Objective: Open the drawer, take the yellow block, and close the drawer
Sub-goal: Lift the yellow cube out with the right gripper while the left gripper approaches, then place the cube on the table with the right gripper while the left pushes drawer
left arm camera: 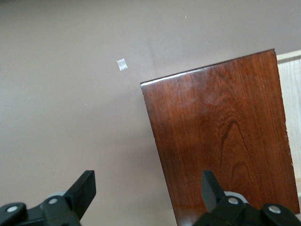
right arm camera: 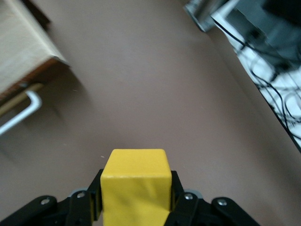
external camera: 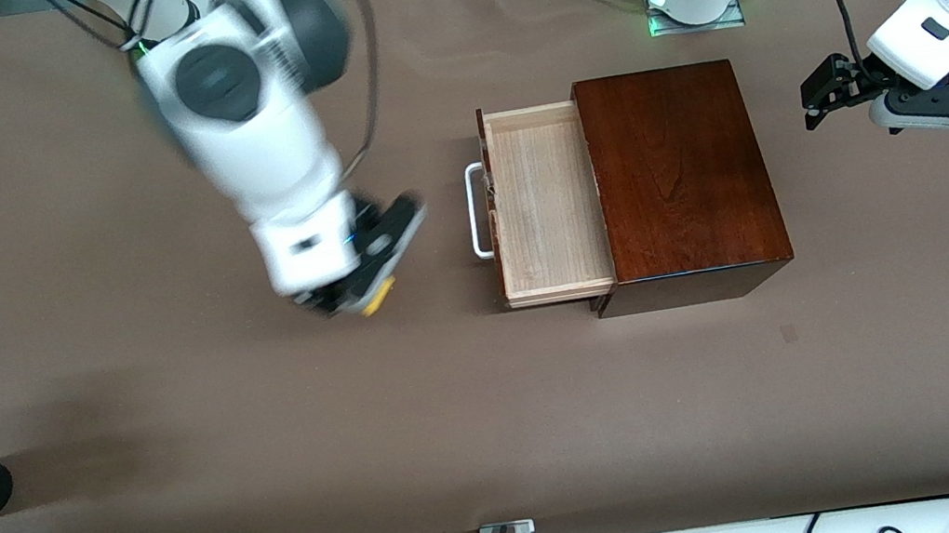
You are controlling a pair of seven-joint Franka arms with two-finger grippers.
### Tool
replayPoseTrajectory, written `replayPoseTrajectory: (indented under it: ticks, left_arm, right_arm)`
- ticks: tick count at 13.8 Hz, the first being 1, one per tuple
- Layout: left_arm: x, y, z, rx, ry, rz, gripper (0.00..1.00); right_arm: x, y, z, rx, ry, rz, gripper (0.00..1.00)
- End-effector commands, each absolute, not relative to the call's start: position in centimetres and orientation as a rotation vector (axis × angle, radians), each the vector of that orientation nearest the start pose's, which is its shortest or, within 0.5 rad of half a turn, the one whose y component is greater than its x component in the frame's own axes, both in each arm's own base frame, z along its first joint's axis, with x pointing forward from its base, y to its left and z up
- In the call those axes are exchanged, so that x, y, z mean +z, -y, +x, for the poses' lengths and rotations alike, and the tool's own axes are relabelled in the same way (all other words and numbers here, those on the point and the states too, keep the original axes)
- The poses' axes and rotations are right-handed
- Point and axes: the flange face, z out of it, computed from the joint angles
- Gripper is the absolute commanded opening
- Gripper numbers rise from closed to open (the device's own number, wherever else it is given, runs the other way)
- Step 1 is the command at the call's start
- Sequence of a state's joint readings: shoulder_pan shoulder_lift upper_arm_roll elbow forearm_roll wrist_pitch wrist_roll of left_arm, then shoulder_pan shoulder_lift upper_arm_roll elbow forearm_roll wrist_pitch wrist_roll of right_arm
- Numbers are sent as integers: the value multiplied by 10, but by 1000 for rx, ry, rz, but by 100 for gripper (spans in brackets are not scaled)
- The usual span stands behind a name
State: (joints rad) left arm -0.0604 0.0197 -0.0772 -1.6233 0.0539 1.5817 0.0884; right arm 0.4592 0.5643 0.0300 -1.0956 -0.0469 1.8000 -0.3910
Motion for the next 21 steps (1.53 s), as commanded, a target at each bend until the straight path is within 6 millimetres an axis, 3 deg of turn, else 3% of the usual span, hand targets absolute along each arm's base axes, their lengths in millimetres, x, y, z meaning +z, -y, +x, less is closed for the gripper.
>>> replayPoseTrajectory:
  ticks: [1, 2, 3, 6, 8, 9, 11, 12, 14, 16, 19, 20, 21]
  left_arm:
    - [595, 103, 545, 174, -600, -3061, 100]
    - [591, 120, 542, 194, -799, -3064, 100]
    - [582, 126, 545, 217, -929, -3073, 100]
    - [566, 161, 544, 260, -1164, -3134, 100]
    - [551, 220, 528, 366, -1297, -3201, 100]
    - [531, 255, 524, 451, -1390, -3214, 100]
    - [514, 321, 530, 503, -1563, -3205, 100]
    - [502, 356, 532, 522, -1650, -3164, 100]
    - [458, 414, 522, 542, -1816, -2983, 100]
    - [431, 469, 504, 328, -2078, -2666, 100]
    - [397, 495, 504, 187, -2334, -2438, 100]
    - [395, 506, 502, 99, -2411, -2319, 100]
    - [379, 514, 500, 67, -2456, -2187, 100]
  right_arm:
    - [494, -283, 669, -122, 1193, -2861, 0]
    - [475, -267, 670, -61, 1149, -2884, 0]
    - [469, -252, 667, -25, 1120, -2896, 0]
    - [436, -180, 671, -1, 954, -2956, 0]
    - [394, -139, 662, 40, 838, -2985, 0]
    - [374, -120, 657, 27, 763, -2997, 0]
    - [330, -96, 644, 37, 637, -3027, 0]
    - [318, -85, 640, 42, 589, -3037, 0]
    - [297, -71, 635, 74, 495, -3054, 0]
    - [264, -67, 618, 134, 364, -3076, 0]
    - [231, -66, 605, 217, 261, -3092, 0]
    - [221, -66, 604, 232, 214, -3095, 0]
    - [213, -66, 604, 224, 168, -3102, 0]
